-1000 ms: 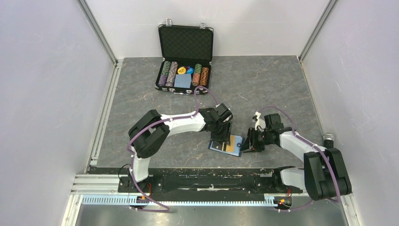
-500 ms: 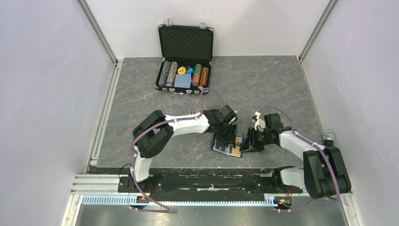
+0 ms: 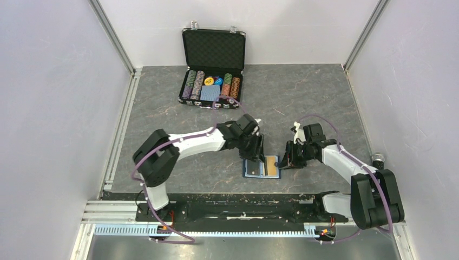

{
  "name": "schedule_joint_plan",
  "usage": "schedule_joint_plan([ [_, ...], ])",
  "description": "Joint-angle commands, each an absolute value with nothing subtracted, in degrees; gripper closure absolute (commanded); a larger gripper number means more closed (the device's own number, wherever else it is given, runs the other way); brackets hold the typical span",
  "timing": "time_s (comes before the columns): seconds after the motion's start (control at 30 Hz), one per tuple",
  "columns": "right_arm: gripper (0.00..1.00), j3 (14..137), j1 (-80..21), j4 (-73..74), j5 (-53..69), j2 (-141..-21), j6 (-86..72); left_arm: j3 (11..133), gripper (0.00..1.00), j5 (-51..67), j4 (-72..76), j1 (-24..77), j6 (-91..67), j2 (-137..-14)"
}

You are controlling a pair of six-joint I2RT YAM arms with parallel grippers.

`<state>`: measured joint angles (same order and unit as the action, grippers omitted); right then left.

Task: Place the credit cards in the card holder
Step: Insert the credit card into the card holder.

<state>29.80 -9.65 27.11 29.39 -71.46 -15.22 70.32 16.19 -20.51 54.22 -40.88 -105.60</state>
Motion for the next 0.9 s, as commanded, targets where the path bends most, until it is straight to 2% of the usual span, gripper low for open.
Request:
schedule_joint_plan([
  [0.0, 0.68, 35.1, -11.3, 29.2, 26.4, -70.0, -14.0, 64.9, 0.48, 18.5, -14.7, 49.5, -42.8, -97.8],
  [0.23, 0.71, 40.0, -17.5, 28.1, 24.6, -71.9, -15.6, 56.4, 0.5, 20.6, -10.3, 44.9, -46.9, -94.5],
  [0.43, 0.87, 39.4, -23.1, 22.0, 27.0, -75.5, -18.2, 51.7, 0.54, 21.9, -6.0, 44.8, -50.1, -94.3],
  [0.57, 0.94, 37.3, -24.7, 17.3, 28.9, -78.7, -20.5, 50.8, 0.56, 22.1, -4.9, 44.9, -50.8, -94.4],
  [0.87, 0.98, 34.4, -25.0, 10.8, 31.4, -84.3, -22.5, 52.7, 0.63, 20.4, -8.0, 45.1, -49.3, -93.2],
])
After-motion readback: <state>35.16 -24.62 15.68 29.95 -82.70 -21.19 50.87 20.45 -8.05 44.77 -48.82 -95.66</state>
